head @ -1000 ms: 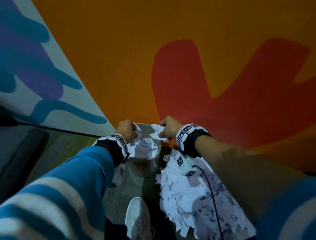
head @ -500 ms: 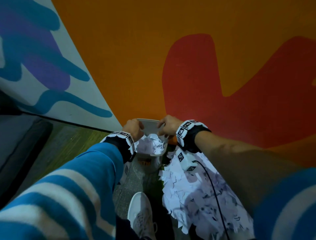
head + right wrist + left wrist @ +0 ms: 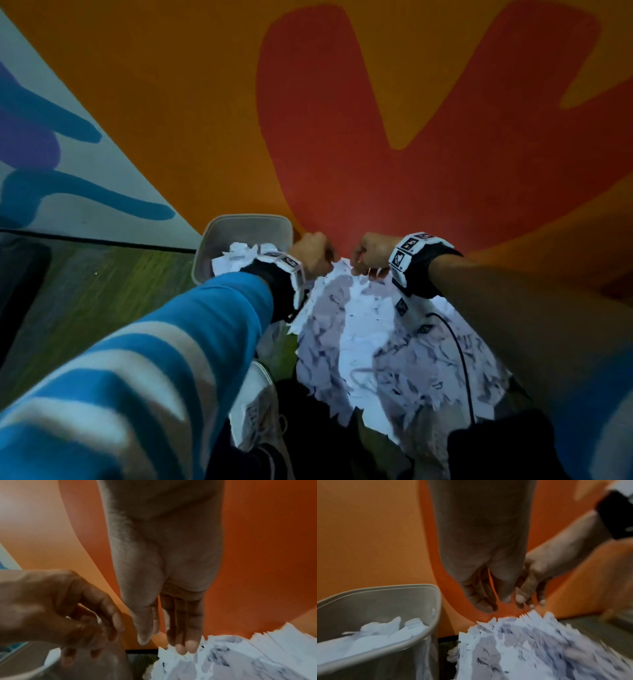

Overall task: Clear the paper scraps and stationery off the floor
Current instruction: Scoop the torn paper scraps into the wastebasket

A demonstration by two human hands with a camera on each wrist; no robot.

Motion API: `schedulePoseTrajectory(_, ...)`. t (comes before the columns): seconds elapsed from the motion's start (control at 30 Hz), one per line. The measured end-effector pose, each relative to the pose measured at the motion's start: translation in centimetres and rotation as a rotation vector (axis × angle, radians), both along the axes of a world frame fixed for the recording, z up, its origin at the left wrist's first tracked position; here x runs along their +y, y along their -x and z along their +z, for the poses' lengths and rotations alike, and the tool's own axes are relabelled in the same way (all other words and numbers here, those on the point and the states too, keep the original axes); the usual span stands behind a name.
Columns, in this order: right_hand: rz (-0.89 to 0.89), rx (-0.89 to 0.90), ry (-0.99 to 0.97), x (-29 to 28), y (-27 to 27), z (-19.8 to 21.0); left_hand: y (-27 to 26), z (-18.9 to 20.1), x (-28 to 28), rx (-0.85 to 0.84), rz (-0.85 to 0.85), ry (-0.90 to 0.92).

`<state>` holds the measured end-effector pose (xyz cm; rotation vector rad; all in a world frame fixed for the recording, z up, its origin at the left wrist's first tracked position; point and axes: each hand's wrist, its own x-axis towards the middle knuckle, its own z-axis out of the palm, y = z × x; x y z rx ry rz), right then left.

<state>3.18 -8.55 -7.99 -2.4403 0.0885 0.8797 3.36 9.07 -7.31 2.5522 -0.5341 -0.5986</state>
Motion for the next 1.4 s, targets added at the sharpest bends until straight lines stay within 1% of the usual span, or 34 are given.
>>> schedulePoseTrajectory(0.03,0.002,0.01,0.016,-0.9,0.3,-1.1,0.3,-1.1,-1.5,0.039,-0.074,-0.048)
schedulePoseTrajectory(0.1,0.043,0.032,0.061,-2.3,1.2,-3.2,0.8,-3.2,-3.6,0.124,-0.129,-0.077)
schedulePoseTrajectory(0.2,0.118,0.057,0.153,-4.7,2.2,-6.6,1.5,-7.8,-5.7,0.194,-0.076,-0.041)
schedulePoseTrajectory(0.3,0.063,0.089,0.153,-6.9,2.2,-11.1,2.6,-12.8,-6.1,0.268,-0.007,0.002)
schedulePoseTrajectory(0.37,0.008,0.046,0.183,-8.2,2.2,-14.0,3.3,-16.0,-6.0,0.321,0.036,0.053)
schedulePoseTrajectory(0.43,0.003,0.021,0.198,-9.1,2.5,-16.5,3.9,-18.4,-5.8,0.348,0.056,0.051)
schedulePoseTrajectory(0.5,0.06,0.029,0.24,-9.5,2.8,-18.8,4.3,-20.6,-5.9,0.363,0.062,0.015)
schedulePoseTrajectory(0.53,0.099,0.038,0.279,-9.6,2.8,-19.6,4.4,-21.3,-6.0,0.362,0.049,-0.033)
schedulePoseTrajectory(0.6,0.154,0.069,0.346,-9.3,2.9,-21.0,4.6,-22.5,-6.4,0.32,-0.028,-0.164)
schedulePoseTrajectory(0.63,0.166,0.086,0.376,-9.0,3.0,-21.4,4.7,-22.9,-6.6,0.308,-0.059,-0.198)
schedulePoseTrajectory(0.77,0.217,0.04,0.518,-7.4,2.8,-22.8,5.1,-23.7,-7.5,0.304,-0.047,-0.198)
schedulePoseTrajectory(0.83,0.205,0.043,0.519,-7.0,2.8,-22.8,5.3,-24.0,-7.9,0.239,-0.04,-0.246)
schedulePoseTrajectory(0.9,0.19,0.049,0.517,-6.8,2.8,-22.6,5.1,-24.6,-8.1,0.186,-0.032,-0.247)
schedulePoseTrajectory(0.97,0.171,0.018,0.497,-6.9,2.5,-22.5,4.5,-25.0,-7.9,0.197,-0.021,-0.193)
schedulePoseTrajectory(1.03,0.141,-0.004,0.441,-7.2,1.8,-21.7,3.6,-24.6,-7.6,0.203,0.003,-0.112)
schedulePoseTrajectory(1.13,0.097,-0.038,0.379,-7.5,0.4,-19.6,2.2,-22.1,-7.5,0.184,0.022,-0.096)
schedulePoseTrajectory(1.2,0.068,-0.079,0.355,-7.8,0.0,-18.4,1.7,-19.7,-7.5,0.17,0.073,-0.039)
schedulePoseTrajectory(1.27,0.023,-0.102,0.326,-8.0,-0.5,-16.5,0.8,-17.7,-7.3,0.138,0.077,-0.048)
schedulePoseTrajectory(1.33,0.029,-0.125,0.27,-7.7,-1.1,-13.9,-0.2,-15.1,-6.9,0.108,0.059,-0.083)
schedulePoseTrajectory(1.4,0.041,-0.14,0.239,-7.2,-1.5,-10.3,-1.1,-12.1,-6.3,0.068,0.04,-0.08)
